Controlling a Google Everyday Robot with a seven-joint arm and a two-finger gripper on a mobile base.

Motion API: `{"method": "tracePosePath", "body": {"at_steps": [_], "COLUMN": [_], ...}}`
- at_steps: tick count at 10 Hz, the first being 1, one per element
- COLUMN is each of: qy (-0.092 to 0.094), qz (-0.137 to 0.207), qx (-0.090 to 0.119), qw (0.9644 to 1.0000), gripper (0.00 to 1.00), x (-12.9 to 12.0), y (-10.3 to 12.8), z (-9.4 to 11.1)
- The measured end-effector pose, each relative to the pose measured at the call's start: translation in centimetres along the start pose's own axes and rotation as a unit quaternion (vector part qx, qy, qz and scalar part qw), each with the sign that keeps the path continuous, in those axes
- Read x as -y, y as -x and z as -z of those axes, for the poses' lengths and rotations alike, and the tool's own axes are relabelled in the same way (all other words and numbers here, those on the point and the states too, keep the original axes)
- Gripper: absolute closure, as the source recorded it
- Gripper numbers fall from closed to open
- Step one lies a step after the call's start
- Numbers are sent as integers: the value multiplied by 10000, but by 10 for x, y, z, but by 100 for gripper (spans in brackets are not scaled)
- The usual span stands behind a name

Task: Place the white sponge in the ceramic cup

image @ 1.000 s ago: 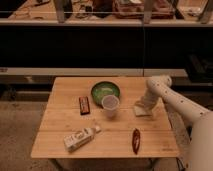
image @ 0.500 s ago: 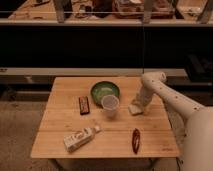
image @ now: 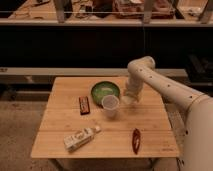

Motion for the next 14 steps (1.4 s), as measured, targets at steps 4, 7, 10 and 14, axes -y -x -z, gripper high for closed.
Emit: {"method": "tracePosePath", "body": {"at_steps": [4,7,10,14], "qy": [-75,-167,-231,-4], "qz": [284,364,559,850], "qx": [-104,-131,-29,365], "qw": [9995,9991,9982,9957], "gripper": [87,87,87,87], "x": [42,56,68,70], "y": [5,8,28,74], "z": [30,41,46,27]}}
